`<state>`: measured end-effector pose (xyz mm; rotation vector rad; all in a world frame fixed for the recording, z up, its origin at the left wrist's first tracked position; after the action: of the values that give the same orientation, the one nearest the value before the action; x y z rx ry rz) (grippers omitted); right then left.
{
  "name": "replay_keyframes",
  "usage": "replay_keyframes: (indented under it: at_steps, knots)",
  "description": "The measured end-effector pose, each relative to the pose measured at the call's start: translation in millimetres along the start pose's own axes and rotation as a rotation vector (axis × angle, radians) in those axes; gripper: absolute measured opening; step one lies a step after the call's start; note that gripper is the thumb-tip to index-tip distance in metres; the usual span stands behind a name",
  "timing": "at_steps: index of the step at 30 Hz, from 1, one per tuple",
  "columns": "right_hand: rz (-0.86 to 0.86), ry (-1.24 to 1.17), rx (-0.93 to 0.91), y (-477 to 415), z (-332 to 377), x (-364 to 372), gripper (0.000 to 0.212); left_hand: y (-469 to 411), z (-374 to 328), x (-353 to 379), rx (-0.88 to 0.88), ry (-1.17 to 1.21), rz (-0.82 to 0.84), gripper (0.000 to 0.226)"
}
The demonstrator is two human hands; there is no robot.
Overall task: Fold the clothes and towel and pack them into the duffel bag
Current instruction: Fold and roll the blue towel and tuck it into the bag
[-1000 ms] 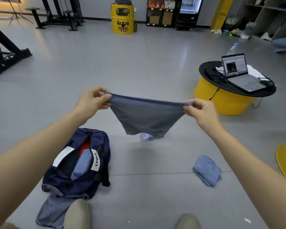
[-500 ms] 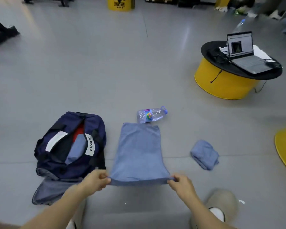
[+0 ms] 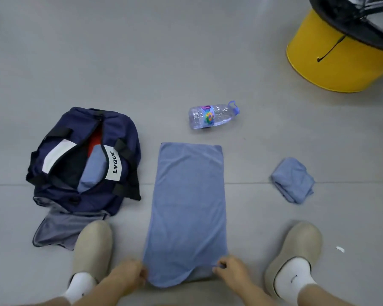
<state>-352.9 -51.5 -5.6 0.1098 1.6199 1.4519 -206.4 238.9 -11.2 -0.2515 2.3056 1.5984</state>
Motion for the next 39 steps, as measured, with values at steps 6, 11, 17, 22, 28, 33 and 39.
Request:
replay_keyframes:
  at_steps: [6,11,17,22,28,33,39]
  knots:
    - [-0.166,-0.141,0.005,-45.4,-4.7,-27.4,0.014,-36.1,-16.8,-76.3,0.096,0.082,-0.23,0.007]
    - [-0.357,-0.371,-0.019,-98.5,6.9,-96.3,0.025,-69.8,-42.0,-161.1,0.133,0.221,-0.457,0.008]
    - [-0.508,-0.466,-0.075,-146.8,49.1,-193.7,0.012,-107.3,-72.2,-238.5,0.21,0.32,-0.603,0.01]
    - [-0.638,-0.368,-0.115,-185.8,69.4,-244.8,0.013,-140.2,-85.8,-292.0,0.248,0.347,-0.754,0.011]
    - [-0.726,-0.232,-0.069,-241.0,76.7,-276.6,0.016,-186.9,-100.9,-326.1,0.313,0.238,-0.878,0.011]
    - [-0.827,-0.034,-0.128,-257.9,88.7,-241.6,0.046,-204.1,-108.8,-296.7,0.445,-0.003,-1.012,0.028]
    - [-0.778,0.397,-0.369,-264.3,100.3,-160.8,0.072,-224.2,-103.4,-211.6,0.493,-0.224,-0.735,0.06]
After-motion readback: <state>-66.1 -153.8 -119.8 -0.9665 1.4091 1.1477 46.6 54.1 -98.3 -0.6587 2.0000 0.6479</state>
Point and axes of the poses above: each hand's wrist, its own y-axis away from the middle knuckle, its own x-axis out of the palm, z = x × y, the point moved 3 cm from there along -y, towards the middle knuckle, and after that the axes turned 14 degrees about y, right-handed, at the moved point
